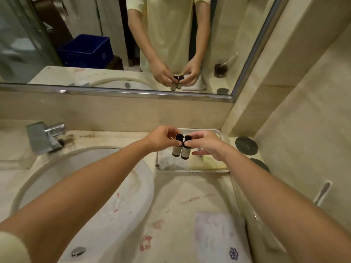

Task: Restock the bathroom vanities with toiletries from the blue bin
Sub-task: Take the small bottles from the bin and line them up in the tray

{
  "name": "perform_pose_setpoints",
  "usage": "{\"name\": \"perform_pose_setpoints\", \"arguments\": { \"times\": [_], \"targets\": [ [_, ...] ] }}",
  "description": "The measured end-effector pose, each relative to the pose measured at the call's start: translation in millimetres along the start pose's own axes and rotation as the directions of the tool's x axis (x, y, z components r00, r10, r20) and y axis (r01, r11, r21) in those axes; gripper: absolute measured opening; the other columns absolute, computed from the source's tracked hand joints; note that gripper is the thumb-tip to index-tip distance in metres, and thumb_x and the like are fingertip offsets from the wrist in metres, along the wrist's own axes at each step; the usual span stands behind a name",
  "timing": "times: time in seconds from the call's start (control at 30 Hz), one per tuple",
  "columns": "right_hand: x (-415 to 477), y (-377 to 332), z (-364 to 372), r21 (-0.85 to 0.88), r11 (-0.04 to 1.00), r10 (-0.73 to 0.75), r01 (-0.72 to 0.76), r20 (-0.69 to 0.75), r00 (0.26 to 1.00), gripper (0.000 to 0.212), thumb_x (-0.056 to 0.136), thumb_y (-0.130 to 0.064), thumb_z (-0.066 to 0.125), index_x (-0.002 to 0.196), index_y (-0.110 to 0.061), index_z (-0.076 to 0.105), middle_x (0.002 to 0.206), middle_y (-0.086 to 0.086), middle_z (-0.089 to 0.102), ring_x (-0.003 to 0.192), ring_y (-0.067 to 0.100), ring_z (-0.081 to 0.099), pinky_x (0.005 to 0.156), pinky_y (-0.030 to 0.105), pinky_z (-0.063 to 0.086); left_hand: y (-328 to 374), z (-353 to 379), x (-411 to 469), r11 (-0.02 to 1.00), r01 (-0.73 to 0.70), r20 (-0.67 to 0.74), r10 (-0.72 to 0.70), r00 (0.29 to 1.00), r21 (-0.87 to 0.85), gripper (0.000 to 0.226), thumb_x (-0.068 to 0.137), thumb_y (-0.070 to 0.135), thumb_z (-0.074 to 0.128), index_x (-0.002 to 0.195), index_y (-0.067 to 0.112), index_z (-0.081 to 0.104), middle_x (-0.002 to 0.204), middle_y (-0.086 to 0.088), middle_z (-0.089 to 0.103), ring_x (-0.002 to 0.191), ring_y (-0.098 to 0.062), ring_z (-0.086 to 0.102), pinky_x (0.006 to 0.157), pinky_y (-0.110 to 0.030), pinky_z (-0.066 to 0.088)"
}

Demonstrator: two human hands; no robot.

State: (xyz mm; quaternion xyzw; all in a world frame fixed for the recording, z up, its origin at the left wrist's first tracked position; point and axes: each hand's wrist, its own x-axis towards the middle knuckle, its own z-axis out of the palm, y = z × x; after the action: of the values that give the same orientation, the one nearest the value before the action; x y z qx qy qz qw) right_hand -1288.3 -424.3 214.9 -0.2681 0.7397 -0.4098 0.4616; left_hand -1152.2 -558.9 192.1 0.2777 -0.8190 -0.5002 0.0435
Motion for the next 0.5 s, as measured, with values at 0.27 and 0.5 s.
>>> {"name": "perform_pose_setpoints", "arguments": {
  "times": [0.27,0.5],
  "targets": [
    [67.2,-0.1,-16.5,-0.079,0.997,0.009,-0.008,0.023,1.0,0.036,0.081,-0.004,0.075,0.116,-0.012,0.067,0.109,0.005,0.069,0.085,0.01,0.066,0.087,0.038,0.058,-10.2,-8.0,58.4,0.966,0.004,-0.03,0.004,1.0,0.26,0.027,0.078,0.02,0.079,0.104,0.02,0.069,0.092,0.001,0.072,0.087,-0.017,0.065,0.076,-0.031,0.052],
    [110.3,10.0,-19.1,-0.207,0.977,-0.067,0.059,-0.031,0.997,0.03,0.078,-0.005,0.077,0.106,-0.016,0.07,0.104,0.005,0.07,0.086,0.014,0.065,0.076,0.032,0.057,-23.5,-5.9,90.0,0.907,0.004,-0.042,0.015,0.999,0.421,0.031,0.077,0.025,0.079,0.106,0.021,0.069,0.104,0.002,0.072,0.097,-0.014,0.065,0.083,-0.032,0.053]
  ]
}}
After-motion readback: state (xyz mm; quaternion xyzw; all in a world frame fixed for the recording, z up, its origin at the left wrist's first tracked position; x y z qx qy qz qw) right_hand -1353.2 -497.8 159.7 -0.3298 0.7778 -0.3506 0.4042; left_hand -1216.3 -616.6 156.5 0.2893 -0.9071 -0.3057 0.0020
